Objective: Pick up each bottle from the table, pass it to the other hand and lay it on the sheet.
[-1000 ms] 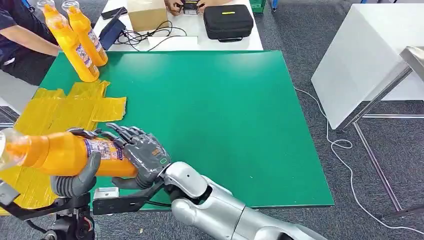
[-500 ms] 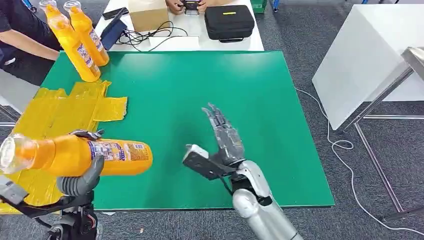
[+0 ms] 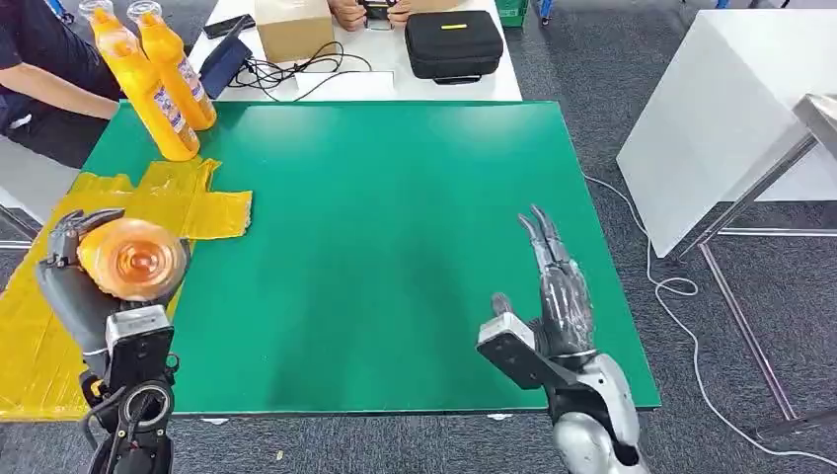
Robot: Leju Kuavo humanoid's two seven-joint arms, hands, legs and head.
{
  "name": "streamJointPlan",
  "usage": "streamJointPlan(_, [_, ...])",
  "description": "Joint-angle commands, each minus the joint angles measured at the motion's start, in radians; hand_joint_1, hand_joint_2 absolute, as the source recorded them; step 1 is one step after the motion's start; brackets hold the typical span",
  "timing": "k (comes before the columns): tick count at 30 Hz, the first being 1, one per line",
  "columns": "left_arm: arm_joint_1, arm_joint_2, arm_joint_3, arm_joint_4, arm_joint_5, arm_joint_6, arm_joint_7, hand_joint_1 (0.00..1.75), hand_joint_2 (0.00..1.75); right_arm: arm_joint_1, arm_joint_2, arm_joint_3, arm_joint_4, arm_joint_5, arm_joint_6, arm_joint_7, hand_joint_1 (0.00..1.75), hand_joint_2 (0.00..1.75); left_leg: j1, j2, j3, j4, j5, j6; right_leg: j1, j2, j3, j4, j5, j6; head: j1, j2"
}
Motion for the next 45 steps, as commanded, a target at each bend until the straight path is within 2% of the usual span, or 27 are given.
streamJointPlan(1, [-0.043, 0.111, 0.019, 0.11, -0.159, 0.034, 0.042, 1.75, 1.75, 0.182, -0.085, -0.058, -0.129, 0.058, -0.031, -0.03, 0.0, 0.0, -0.001, -0.001, 0.006, -0.002, -0.002, 0.0, 0.0, -0.002, 0.005, -0.001, -0.003, 0.0, 0.0, 0.0])
streamJointPlan(3, [-0.044, 0.115, 0.021, 0.12, -0.168, 0.036, 0.047, 1.75, 1.75, 0.176, -0.089, -0.058, -0.121, 0.051, -0.033, -0.037, 0.0, 0.0, -0.001, -0.001, 0.007, -0.001, -0.003, 0.0, 0.0, -0.003, 0.006, 0.0, -0.004, -0.001, 0.0, 0.0])
streamJointPlan(4, [-0.039, 0.134, 0.029, 0.137, -0.235, 0.036, 0.08, 1.75, 1.75, 0.165, -0.1, -0.05, -0.114, 0.027, -0.032, -0.053, 0.0, 0.0, -0.001, 0.0, 0.004, -0.001, -0.002, 0.0, 0.0, -0.001, 0.003, 0.0, -0.002, -0.001, 0.0, 0.0])
streamJointPlan(6, [-0.052, 0.195, 0.015, 0.197, -0.191, -0.033, 0.108, 1.75, 1.75, 0.139, -0.113, -0.044, -0.096, 0.005, -0.029, -0.06, 0.0, 0.0, -0.001, 0.001, 0.011, -0.001, -0.005, 0.0, 0.0, -0.002, 0.01, 0.0, -0.005, -0.001, 0.0, 0.0])
streamJointPlan(7, [-0.07, 0.21, 0.023, 0.235, -0.127, -0.077, 0.108, 1.75, 1.75, 0.131, -0.121, -0.035, -0.085, -0.001, -0.012, -0.064, 0.0, 0.0, -0.001, 0.002, 0.005, -0.001, -0.002, 0.0, 0.0, 0.001, 0.003, 0.0, -0.002, -0.002, 0.0, 0.0])
streamJointPlan(10, [-0.181, 0.255, 0.026, 0.399, -0.147, -0.107, 0.116, 1.75, 1.75, 0.114, -0.125, -0.018, -0.039, 0.014, 0.0, -0.058, 0.0, 0.0, -0.001, 0.001, 0.008, -0.002, -0.002, 0.0, 0.0, -0.002, 0.007, 0.0, -0.004, -0.003, 0.0, 0.0])
streamJointPlan(12, [-0.223, 0.26, 0.021, 0.463, -0.202, -0.085, 0.126, 1.75, 1.75, 0.114, -0.122, -0.017, -0.024, 0.014, -0.009, -0.058, 0.0, 0.0, 0.0, -0.002, 0.006, -0.002, -0.001, -0.001, 0.0, -0.004, 0.005, -0.001, -0.004, -0.003, 0.0, 0.0])
streamJointPlan(16, [-0.249, 0.258, 0.01, 0.509, -0.235, -0.09, 0.143, 1.75, 1.75, 0.118, -0.128, -0.021, -0.023, 0.008, -0.009, -0.058, 0.0, 0.0, 0.0, 0.001, 0.005, -0.002, 0.0, -0.001, 0.001, -0.001, 0.005, -0.001, -0.003, -0.002, 0.0, 0.0])
streamJointPlan(19, [-0.332, 0.255, -0.016, 0.644, -0.338, -0.061, 0.175, 1.75, 1.75, 0.113, -0.142, -0.043, -0.012, -0.019, 0.003, -0.066, 0.0, 0.0, 0.0, -0.001, 0.006, -0.002, 0.001, 0.001, 0.001, -0.003, 0.005, -0.001, -0.001, -0.004, 0.0, 0.0])
streamJointPlan(21, [-0.396, 0.291, -0.048, 0.789, -0.378, -0.03, 0.183, 1.75, 1.75, 0.126, -0.168, -0.045, -0.014, -0.039, -0.004, -0.088, 0.0, 0.0, -0.001, -0.003, 0.012, -0.002, 0.0, 0.001, 0.001, -0.007, 0.011, -0.001, -0.004, -0.004, 0.0, 0.0])
streamJointPlan(22, [-0.43, 0.314, -0.062, 0.865, -0.38, -0.002, 0.185, 1.75, 1.75, 0.131, -0.178, -0.045, -0.008, -0.053, -0.015, -0.101, 0.0, 0.0, 0.0, -0.003, 0.006, -0.002, 0.002, 0.001, 0.001, -0.005, 0.006, -0.001, -0.001, -0.004, 0.0, 0.0])
streamJointPlan(23, [-0.465, 0.357, -0.081, 0.967, -0.403, 0.041, 0.206, 1.75, 1.75, 0.138, -0.189, -0.04, 0.001, -0.073, -0.022, -0.113, 0.0, 0.0, 0.0, -0.003, 0.005, -0.002, 0.002, 0.001, 0.001, -0.004, 0.005, -0.001, 0.0, -0.003, 0.0, 0.0])
streamJointPlan(25, [-0.487, 0.408, -0.093, 1.068, -0.352, 0.079, 0.16, 1.75, 1.75, 0.136, -0.201, -0.026, 0.02, -0.088, -0.036, -0.128, 0.0, 0.0, 0.0, -0.001, 0.008, -0.002, 0.002, 0.001, 0.001, -0.003, 0.007, -0.001, -0.001, -0.003, 0.0, 0.0])
streamJointPlan(26, [-0.484, 0.431, -0.09, 1.1, -0.344, 0.079, 0.146, 1.75, 1.75, 0.13, -0.208, -0.016, 0.031, -0.099, -0.047, -0.136, 0.0, 0.0, 0.0, 0.001, 0.006, -0.002, 0.002, 0.0, 0.001, 0.0, 0.005, -0.001, 0.0, -0.003, 0.001, 0.0])
streamJointPlan(27, [-0.482, 0.435, -0.089, 1.123, -0.327, 0.078, 0.136, 1.75, 1.75, 0.128, -0.211, -0.012, 0.034, -0.1, -0.051, -0.137, 0.0, 0.0, 0.0, 0.003, 0.009, -0.003, 0.001, 0.0, 0.001, 0.001, 0.008, -0.001, 0.0, -0.003, 0.0, 0.0])
streamJointPlan(29, [-0.468, 0.436, -0.125, 1.146, -0.281, 0.058, 0.119, 1.75, 1.75, 0.103, -0.202, -0.032, 0.021, -0.13, -0.051, -0.112, 0.0, 0.0, 0.0, 0.007, 0.006, -0.002, 0.001, 0.0, 0.001, 0.004, 0.003, -0.001, 0.002, -0.004, 0.0, 0.0])
streamJointPlan(30, [-0.468, 0.436, -0.125, 1.146, -0.281, 0.058, 0.119, 1.75, 1.75, 0.103, -0.202, -0.032, 0.021, -0.13, -0.051, -0.112, 0.0, 0.0, -0.001, 0.009, 0.01, -0.003, 0.0, 0.0, 0.0, 0.005, 0.006, -0.001, 0.001, -0.004, 0.0, 0.0])
streamJointPlan(32, [-0.468, 0.436, -0.125, 1.146, -0.281, 0.058, 0.119, 1.75, 1.75, 0.103, -0.202, -0.032, 0.021, -0.13, -0.051, -0.112, 0.0, 0.0, -0.001, 0.008, 0.011, -0.002, -0.002, -0.001, 0.001, 0.005, 0.007, 0.0, -0.001, -0.004, 0.0, 0.0])
streamJointPlan(34, [-0.468, 0.436, -0.125, 1.146, -0.281, 0.058, 0.119, 1.75, 1.75, 0.103, -0.202, -0.032, 0.021, -0.13, -0.051, -0.112, 0.0, 0.0, 0.0, 0.006, 0.005, -0.001, 0.0, -0.001, 0.002, 0.003, 0.002, 0.0, 0.001, -0.004, 0.0, 0.0])
streamJointPlan(36, [-0.468, 0.436, -0.125, 1.146, -0.281, 0.058, 0.119, 1.75, 1.75, 0.103, -0.202, -0.032, 0.021, -0.13, -0.051, -0.112, 0.0, 0.0, 0.0, 0.005, 0.01, -0.001, -0.002, 0.0, 0.002, 0.001, 0.007, 0.0, -0.002, -0.004, 0.0, 0.0])
streamJointPlan(38, [-0.428, 0.422, -0.169, 1.102, -0.349, 0.041, 0.184, 1.75, 1.75, 0.124, -0.232, -0.046, -0.016, -0.137, -0.046, -0.102, 0.0, 0.0, 0.0, 0.005, 0.005, -0.001, 0.0, 0.0, 0.002, 0.003, 0.003, 0.0, 0.0, -0.004, 0.0, 0.0])
streamJointPlan(39, [-0.397, 0.425, -0.181, 1.097, -0.383, 0.045, 0.214, 1.75, 1.75, 0.148, -0.254, -0.055, -0.034, -0.135, -0.052, -0.104, 0.0, 0.0, 0.0, 0.005, 0.008, -0.001, -0.001, 0.0, 0.001, 0.002, 0.006, 0.001, -0.002, -0.003, 0.0, 0.0])
streamJointPlan(41, [-0.378, 0.424, -0.18, 1.102, -0.379, 0.059, 0.212, 1.75, 1.75, 0.168, -0.266, -0.067, -0.046, -0.141, -0.053, -0.111, 0.0, 0.0, -0.001, 0.005, 0.01, -0.002, -0.002, 0.0, 0.0, 0.002, 0.007, 0.0, -0.003, -0.003, 0.0, 0.0])
streamJointPlan(45, [-0.381, 0.426, -0.179, 1.104, -0.379, 0.057, 0.211, 1.75, 1.75, 0.168, -0.264, -0.067, -0.046, -0.141, -0.054, -0.112, 0.0, 0.0, 0.0, 0.005, 0.003, -0.001, -0.001, 0.0, 0.0, 0.004, 0.002, 0.0, -0.001, -0.002, 0.001, 0.0])
